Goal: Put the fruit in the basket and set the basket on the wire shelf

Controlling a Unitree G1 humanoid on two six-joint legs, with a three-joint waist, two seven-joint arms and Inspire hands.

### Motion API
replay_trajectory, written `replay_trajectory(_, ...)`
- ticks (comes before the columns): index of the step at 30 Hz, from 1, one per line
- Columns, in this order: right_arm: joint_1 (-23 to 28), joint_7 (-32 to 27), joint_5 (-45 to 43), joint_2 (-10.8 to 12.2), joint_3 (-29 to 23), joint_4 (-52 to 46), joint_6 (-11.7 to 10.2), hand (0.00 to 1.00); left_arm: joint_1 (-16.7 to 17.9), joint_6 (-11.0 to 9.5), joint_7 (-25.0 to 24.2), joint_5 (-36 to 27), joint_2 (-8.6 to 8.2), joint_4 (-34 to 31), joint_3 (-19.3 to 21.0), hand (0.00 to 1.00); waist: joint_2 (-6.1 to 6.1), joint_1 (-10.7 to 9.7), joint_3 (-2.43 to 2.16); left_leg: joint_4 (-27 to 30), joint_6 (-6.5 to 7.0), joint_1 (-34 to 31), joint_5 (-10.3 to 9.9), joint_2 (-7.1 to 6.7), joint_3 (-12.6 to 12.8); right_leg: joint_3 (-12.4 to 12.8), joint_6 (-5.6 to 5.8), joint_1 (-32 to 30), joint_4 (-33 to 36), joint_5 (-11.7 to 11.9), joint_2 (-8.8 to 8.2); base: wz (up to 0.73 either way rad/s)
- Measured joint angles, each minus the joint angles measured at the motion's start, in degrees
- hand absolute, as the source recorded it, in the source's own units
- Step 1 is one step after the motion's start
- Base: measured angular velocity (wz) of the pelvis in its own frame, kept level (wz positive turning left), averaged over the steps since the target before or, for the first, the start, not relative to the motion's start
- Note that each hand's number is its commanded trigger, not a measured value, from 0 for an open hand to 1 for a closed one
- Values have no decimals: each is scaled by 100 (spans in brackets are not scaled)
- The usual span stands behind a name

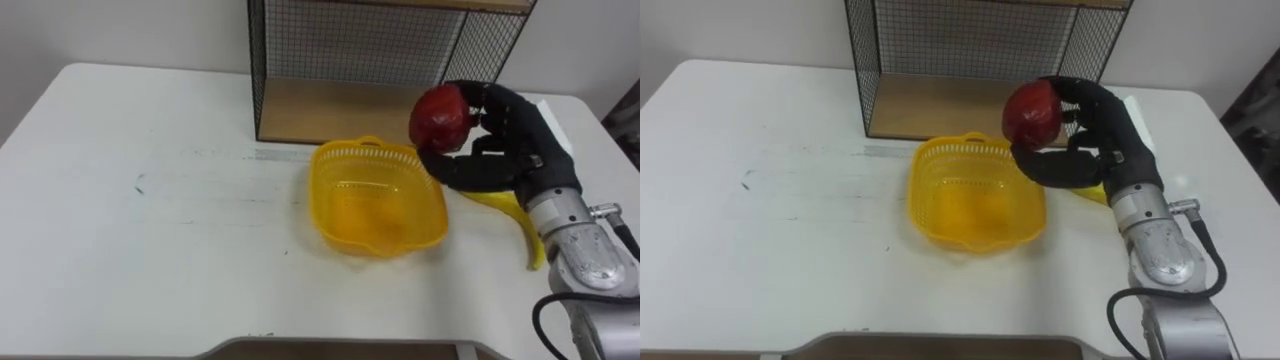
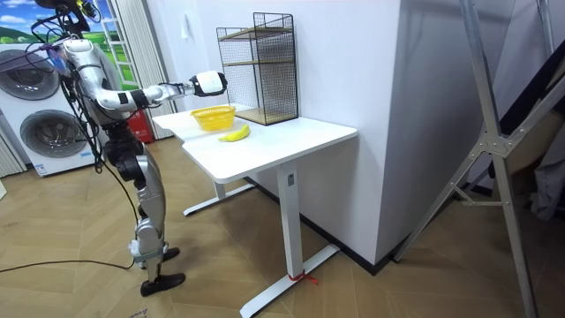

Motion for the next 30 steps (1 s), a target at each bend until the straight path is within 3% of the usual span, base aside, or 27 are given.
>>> replay_trajectory(4,0,116,-156,-1,2,0,0,100,-12,-3,-11,1,33,0,4,0,-48,43,59,-24,-4,-7,-2,5,-12,-25,0,-2,2,0,7,0)
replay_trajectory(8,0,198,-264,-1,8,0,0,100,0,-2,-12,5,39,0,4,0,-72,52,56,-4,-4,-36,-2,4,-8,-23,-1,-33,3,1,7,0)
replay_trajectory(9,0,220,-274,-1,8,0,0,88,-1,-3,-12,5,39,0,4,0,-75,54,54,2,-3,-40,-2,4,-7,-23,-1,-39,2,1,7,0)
replay_trajectory(10,0,249,-298,-1,13,1,0,52,-12,-2,-12,9,39,0,3,0,-79,53,51,7,-3,-42,-2,4,-8,-19,-1,-48,2,1,7,0)
replay_trajectory(11,0,265,-401,-1,13,1,0,7,-13,-2,-12,7,39,0,2,0,-80,52,50,12,-3,-44,-2,4,-7,-24,-1,-50,2,1,7,0)
replay_trajectory(12,0,279,-463,-1,13,2,0,0,-10,-2,-12,7,39,0,2,0,-80,52,49,13,-3,-44,-2,4,-7,-24,-1,-50,2,1,6,0)
replay_trajectory(30,1,377,-700,0,13,20,5,0,-64,15,-12,8,44,2,1,0,-91,30,34,8,-4,-83,-3,5,-16,-30,-1,-67,5,1,5,0)
